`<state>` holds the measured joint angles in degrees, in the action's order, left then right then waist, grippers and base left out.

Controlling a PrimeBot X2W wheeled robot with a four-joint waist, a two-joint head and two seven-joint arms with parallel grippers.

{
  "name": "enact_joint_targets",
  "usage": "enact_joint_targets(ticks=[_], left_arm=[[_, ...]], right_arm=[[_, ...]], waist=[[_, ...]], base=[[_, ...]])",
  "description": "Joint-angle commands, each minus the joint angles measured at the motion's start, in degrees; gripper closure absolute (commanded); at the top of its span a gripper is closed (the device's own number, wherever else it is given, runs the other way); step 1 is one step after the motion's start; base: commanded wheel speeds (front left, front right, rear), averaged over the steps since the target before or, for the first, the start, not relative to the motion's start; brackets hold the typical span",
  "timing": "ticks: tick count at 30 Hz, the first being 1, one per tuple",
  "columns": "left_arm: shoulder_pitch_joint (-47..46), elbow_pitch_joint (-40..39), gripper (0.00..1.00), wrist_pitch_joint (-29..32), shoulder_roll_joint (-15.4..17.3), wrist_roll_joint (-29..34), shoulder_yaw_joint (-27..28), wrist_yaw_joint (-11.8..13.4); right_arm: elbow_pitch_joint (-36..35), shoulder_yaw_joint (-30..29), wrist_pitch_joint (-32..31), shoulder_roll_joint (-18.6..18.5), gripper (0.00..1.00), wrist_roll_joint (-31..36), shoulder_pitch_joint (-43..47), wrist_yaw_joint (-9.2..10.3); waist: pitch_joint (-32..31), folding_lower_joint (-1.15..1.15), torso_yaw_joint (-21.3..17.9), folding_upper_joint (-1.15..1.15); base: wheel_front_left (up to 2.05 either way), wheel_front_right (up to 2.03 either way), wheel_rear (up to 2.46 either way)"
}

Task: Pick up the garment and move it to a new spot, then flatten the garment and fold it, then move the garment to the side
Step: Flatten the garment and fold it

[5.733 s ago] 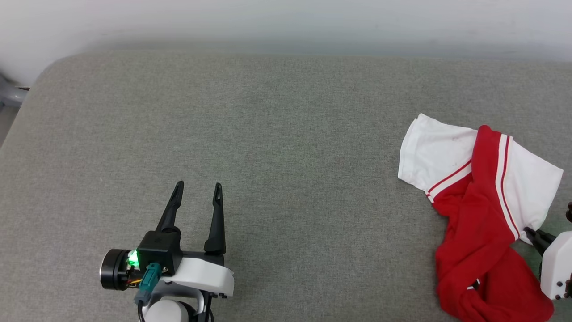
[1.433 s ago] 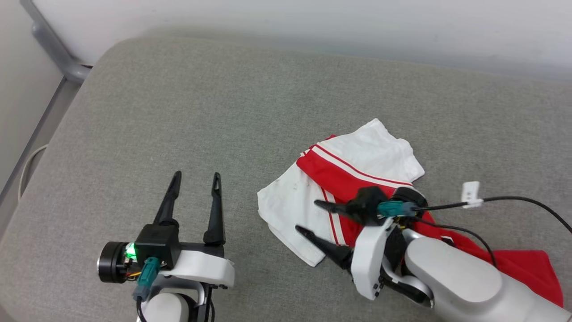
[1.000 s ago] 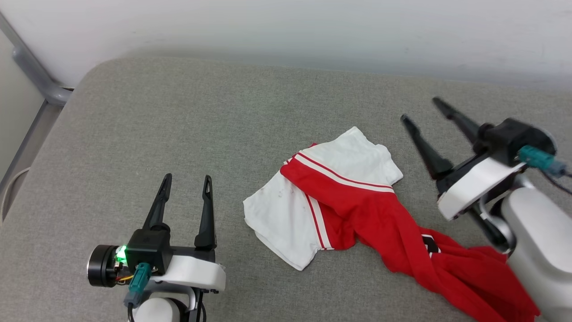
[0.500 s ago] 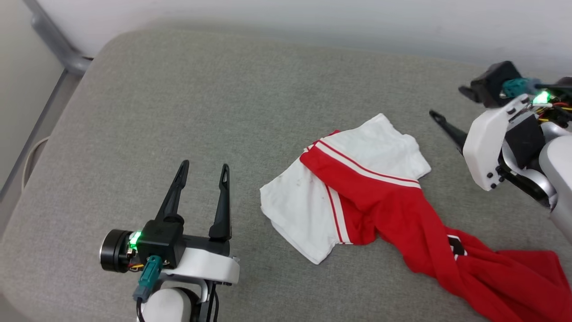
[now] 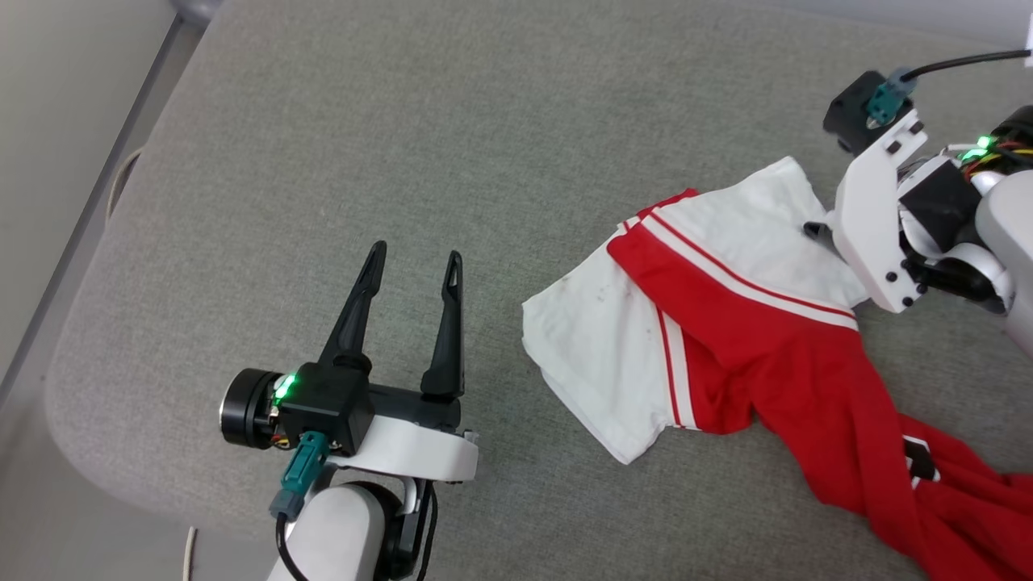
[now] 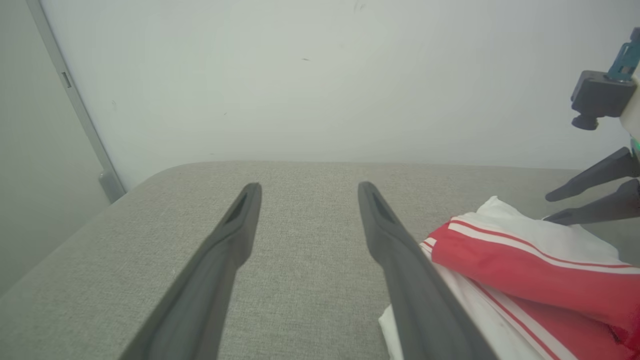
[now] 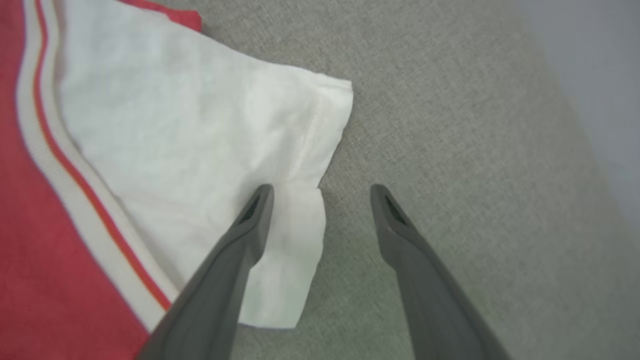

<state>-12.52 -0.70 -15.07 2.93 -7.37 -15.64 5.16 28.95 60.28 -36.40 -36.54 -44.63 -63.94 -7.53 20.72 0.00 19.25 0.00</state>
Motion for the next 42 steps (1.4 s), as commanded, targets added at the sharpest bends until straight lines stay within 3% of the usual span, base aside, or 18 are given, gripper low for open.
enact_joint_targets(ticks=[1, 9, 10, 11, 12, 20, 27, 33, 39, 42], left_arm=[[-0.93, -0.33, 0.00, -0.15, -0.08, -0.33, -0.25, 0.38], [-2.14, -0.20, 0.00, -0.15, -0.07, -1.38, -1.47, 1.56], [-2.18, -0.14, 0.00, -0.15, -0.07, -1.47, -1.44, 1.70], [-2.27, -0.06, 0.00, -0.15, -0.08, -1.56, -1.45, 1.82], [-2.31, 0.04, 0.00, -0.15, -0.08, -1.60, -1.42, 1.94], [-0.87, 1.16, 0.00, -0.15, -0.07, -0.48, -0.26, 1.53], [1.54, 1.59, 0.00, -0.15, -0.04, 0.70, 2.55, 0.45], [2.92, 1.86, 0.00, -0.15, -0.06, 1.61, 4.65, -0.59], [3.99, 2.77, 0.00, -0.15, -0.06, 2.65, 6.62, -2.07], [4.30, 3.09, 0.00, -0.15, -0.05, 2.69, 7.47, -2.75]], right_arm=[[0.83, 0.57, -0.01, 0.30, 0.00, -0.53, -0.86, 0.08], [5.60, 9.31, -1.04, 0.87, 0.00, -3.09, 2.34, -0.03], [5.77, 9.88, -0.53, 0.66, 0.50, -3.35, 2.34, -0.03], [5.76, 10.21, 0.60, 0.41, 0.94, -3.32, 1.99, -0.03], [5.73, 10.35, 1.98, 0.27, 1.00, -3.30, 1.57, -0.01], [5.03, 6.72, 18.86, -0.30, 1.00, -3.90, -1.25, 0.07], [1.82, 1.00, 30.32, -4.09, 1.00, -3.70, 4.11, 0.08], [0.08, -8.08, 35.52, -8.15, 1.00, -3.52, 13.60, 0.08], [-0.43, -19.14, 37.73, -9.75, 1.00, -0.70, 25.33, 0.08], [-0.75, -25.34, 37.49, -8.74, 1.00, 0.97, 31.73, 0.07]], waist=[[1.60, 0.00, 1.43, 0.00], [3.44, 0.00, 2.28, 0.00], [3.53, 0.00, 2.17, 0.00], [3.57, 0.00, 2.04, 0.00], [3.47, 0.00, 1.83, 0.00], [-0.02, 0.00, -0.54, 0.00], [-3.66, 0.00, -4.09, 0.00], [-5.52, 0.00, -7.43, 0.00], [-7.79, 0.00, -10.46, 0.00], [-8.72, 0.00, -11.38, 0.00]], base=[[0.00, 0.00, 0.00], [0.00, 0.00, 0.00], [0.00, 0.00, 0.00], [0.00, 0.00, 0.00], [0.00, 0.00, 0.00], [0.00, 0.00, 0.00], [0.00, 0.00, 0.00], [0.00, 0.00, 0.00], [0.00, 0.00, 0.00], [0.00, 0.00, 0.00]])
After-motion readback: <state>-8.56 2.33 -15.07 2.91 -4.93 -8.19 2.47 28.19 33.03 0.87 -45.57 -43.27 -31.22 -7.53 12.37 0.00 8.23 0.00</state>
